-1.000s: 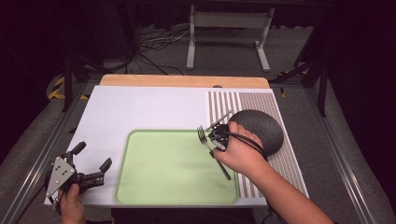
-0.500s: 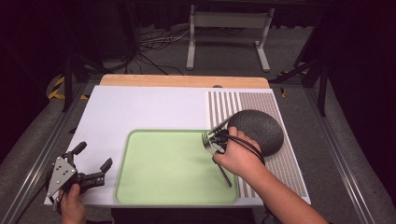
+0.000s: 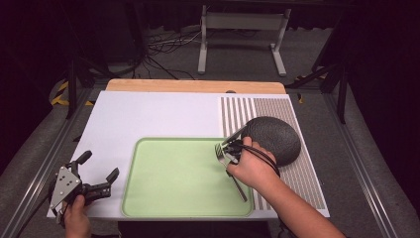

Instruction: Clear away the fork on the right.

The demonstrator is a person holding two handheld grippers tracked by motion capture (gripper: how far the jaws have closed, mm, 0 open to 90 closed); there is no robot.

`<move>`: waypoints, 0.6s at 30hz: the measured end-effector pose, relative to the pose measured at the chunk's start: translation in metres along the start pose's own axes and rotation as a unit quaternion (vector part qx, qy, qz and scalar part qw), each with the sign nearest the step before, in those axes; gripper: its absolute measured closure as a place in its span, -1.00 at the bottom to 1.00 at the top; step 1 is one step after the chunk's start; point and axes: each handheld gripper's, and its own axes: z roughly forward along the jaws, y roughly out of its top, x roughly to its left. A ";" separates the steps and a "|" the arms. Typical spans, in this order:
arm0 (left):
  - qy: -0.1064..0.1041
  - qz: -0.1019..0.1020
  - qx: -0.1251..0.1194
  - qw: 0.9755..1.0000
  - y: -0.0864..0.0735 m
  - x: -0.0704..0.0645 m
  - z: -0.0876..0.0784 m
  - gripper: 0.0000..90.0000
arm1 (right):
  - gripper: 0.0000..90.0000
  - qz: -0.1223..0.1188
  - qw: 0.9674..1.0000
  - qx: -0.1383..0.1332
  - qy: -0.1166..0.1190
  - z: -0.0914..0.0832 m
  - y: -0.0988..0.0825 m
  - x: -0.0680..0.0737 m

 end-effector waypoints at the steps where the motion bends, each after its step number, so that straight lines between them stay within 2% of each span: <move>1: -0.001 0.001 0.000 1.000 0.000 0.000 0.000 -0.99 | 0.88 0.003 1.000 0.000 -0.001 0.001 0.000 0.000; 18: 0.002 0.000 0.000 1.000 0.000 0.000 0.000 -0.99 | 0.87 0.018 1.000 0.017 -0.005 0.008 -0.001 -0.002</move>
